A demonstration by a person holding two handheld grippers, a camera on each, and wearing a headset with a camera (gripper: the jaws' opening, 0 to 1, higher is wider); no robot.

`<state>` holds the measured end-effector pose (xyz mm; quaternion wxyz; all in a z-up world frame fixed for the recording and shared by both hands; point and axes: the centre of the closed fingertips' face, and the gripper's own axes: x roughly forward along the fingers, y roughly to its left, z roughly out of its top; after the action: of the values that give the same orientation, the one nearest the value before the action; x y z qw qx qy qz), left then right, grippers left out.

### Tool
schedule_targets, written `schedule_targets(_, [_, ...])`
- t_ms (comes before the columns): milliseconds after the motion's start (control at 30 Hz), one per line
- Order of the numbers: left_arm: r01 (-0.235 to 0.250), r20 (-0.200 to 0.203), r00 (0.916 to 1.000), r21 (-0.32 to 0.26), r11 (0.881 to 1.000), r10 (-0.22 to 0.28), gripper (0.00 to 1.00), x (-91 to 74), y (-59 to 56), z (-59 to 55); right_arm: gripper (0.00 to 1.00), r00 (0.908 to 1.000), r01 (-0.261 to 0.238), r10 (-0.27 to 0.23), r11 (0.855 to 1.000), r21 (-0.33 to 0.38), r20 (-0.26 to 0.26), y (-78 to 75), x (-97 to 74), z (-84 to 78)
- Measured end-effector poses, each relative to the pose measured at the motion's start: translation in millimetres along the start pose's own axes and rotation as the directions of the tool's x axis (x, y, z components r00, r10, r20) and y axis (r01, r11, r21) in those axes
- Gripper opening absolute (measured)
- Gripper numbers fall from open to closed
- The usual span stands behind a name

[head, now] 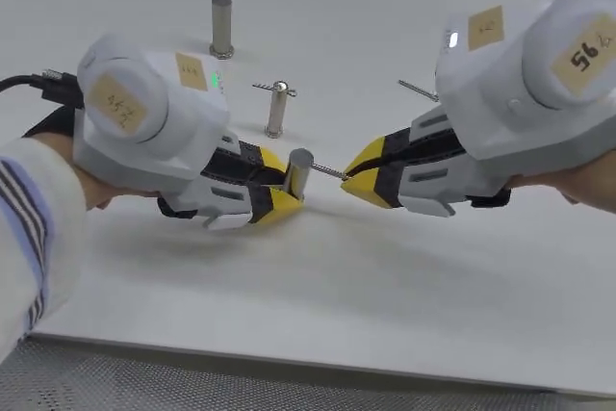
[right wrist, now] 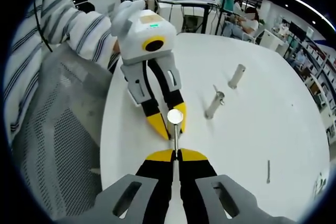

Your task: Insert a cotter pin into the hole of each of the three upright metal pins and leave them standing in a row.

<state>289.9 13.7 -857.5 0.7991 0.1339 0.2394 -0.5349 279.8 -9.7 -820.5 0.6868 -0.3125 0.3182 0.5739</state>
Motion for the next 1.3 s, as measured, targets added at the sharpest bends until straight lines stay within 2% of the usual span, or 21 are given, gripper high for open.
schedule_targets(100, [0.0, -0.001, 1.0, 0.002, 1.0, 0.0, 0.12, 0.0, 0.0, 0.0, 0.04, 1.0, 0.001, -0.001, 1.0, -0.005, 0.003, 0.2, 0.1, 0.1])
schedule_targets(167, [-0.001, -0.002, 1.0, 0.003, 1.0, 0.001, 0.12, 0.1, 0.1, 0.0, 0.04, 1.0, 0.008, -0.008, 0.999, -0.038, 0.0, -1.0, 0.1, 0.5])
schedule_targets(200, [-0.001, -0.002, 1.0, 0.004, 1.0, 0.001, 0.12, 0.2, 0.0, 0.1, 0.04, 0.9993, 0.031, -0.029, 0.995, -0.096, 0.024, -5.4, -0.9, 6.4])
schedule_targets(233, [-0.002, -0.002, 1.0, 0.004, 1.0, 0.002, 0.12, 0.3, 0.1, 0.2, 0.04, 0.9987, 0.042, -0.039, 0.993, -0.11, 0.032, -6.5, -2.0, 8.5])
schedule_targets(267, [-0.004, 0.0, 1.0, -0.003, 1.0, 0.004, 0.12, 0.6, 0.2, 0.7, 0.04, 0.9993, 0.036, -0.035, 0.996, -0.087, 0.016, -4.8, -1.9, 6.1])
schedule_targets(367, [-0.002, -0.004, 1.0, 0.015, 1.0, 0.002, 0.12, 1.4, -0.5, 0.8, 0.04, 0.9997, 0.015, -0.014, 0.998, -0.065, 0.018, -1.4, 0.6, 5.4])
schedule_targets(967, [0.001, -0.001, 1.0, 0.009, 1.0, -0.001, 0.12, 1.2, -0.5, 0.2, 0.04, 0.9993, -0.01, 0.012, 0.999, -0.043, 0.034, -1.2, 13.5, 21.0])
schedule_targets(1167, [0.001, -0.003, 1.0, 0.009, 1.0, -0.001, 0.12, 1.5, -0.3, 0.0, 0.04, 0.9994, -0.021, 0.023, 0.998, -0.051, 0.025, 0.2, 14.8, 23.8])
schedule_targets(1300, [0.0, -0.001, 1.0, -0.013, 1.0, 0.0, 0.12, 1.9, 0.2, 0.1, 0.04, 0.9993, -0.023, 0.025, 0.997, -0.078, 0.029, 0.8, 14.3, 23.6])
